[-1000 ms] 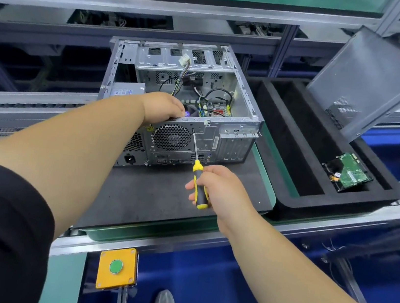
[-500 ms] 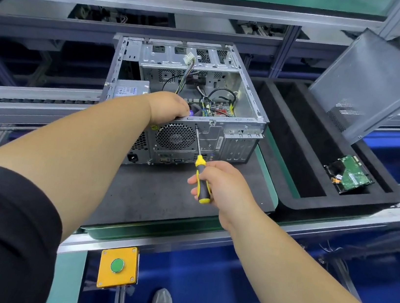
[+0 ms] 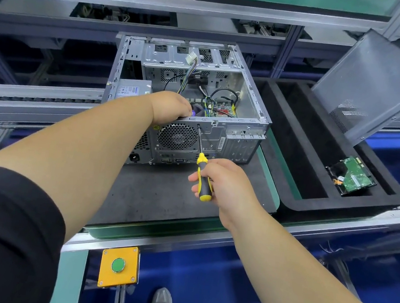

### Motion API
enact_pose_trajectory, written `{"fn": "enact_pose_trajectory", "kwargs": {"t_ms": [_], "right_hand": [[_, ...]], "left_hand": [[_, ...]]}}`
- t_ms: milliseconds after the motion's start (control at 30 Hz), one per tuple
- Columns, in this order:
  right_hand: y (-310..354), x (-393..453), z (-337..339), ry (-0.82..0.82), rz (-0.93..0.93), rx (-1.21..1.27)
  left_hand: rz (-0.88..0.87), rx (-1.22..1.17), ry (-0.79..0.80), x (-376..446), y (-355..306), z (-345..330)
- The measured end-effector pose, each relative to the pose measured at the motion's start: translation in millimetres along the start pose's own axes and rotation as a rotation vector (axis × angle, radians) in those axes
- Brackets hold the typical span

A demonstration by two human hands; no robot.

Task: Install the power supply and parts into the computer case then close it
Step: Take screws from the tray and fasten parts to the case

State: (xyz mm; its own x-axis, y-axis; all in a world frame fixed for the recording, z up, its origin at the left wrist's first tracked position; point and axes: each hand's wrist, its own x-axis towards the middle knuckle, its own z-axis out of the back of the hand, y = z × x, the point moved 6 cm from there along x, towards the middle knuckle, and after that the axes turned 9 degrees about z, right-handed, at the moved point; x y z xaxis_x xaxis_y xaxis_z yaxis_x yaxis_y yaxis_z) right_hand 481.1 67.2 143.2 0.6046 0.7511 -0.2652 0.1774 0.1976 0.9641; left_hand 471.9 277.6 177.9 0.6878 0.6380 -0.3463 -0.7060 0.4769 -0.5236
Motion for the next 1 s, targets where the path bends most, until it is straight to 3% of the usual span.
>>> {"fn": "enact_pose_trajectory", "kwargs": {"t_ms": [667, 1000], "right_hand": [[4.0, -0.9, -2.6, -0.016, -0.034, 0.037], [-10.8, 0.5, -4.6, -0.141, -0.275, 0.250]], "left_hand": [[-0.012, -0.064, -0.019, -0.2, 2.6, 2.2], [-0.008, -0.056, -0.002, -1.9, -1.1, 2.0]]}}
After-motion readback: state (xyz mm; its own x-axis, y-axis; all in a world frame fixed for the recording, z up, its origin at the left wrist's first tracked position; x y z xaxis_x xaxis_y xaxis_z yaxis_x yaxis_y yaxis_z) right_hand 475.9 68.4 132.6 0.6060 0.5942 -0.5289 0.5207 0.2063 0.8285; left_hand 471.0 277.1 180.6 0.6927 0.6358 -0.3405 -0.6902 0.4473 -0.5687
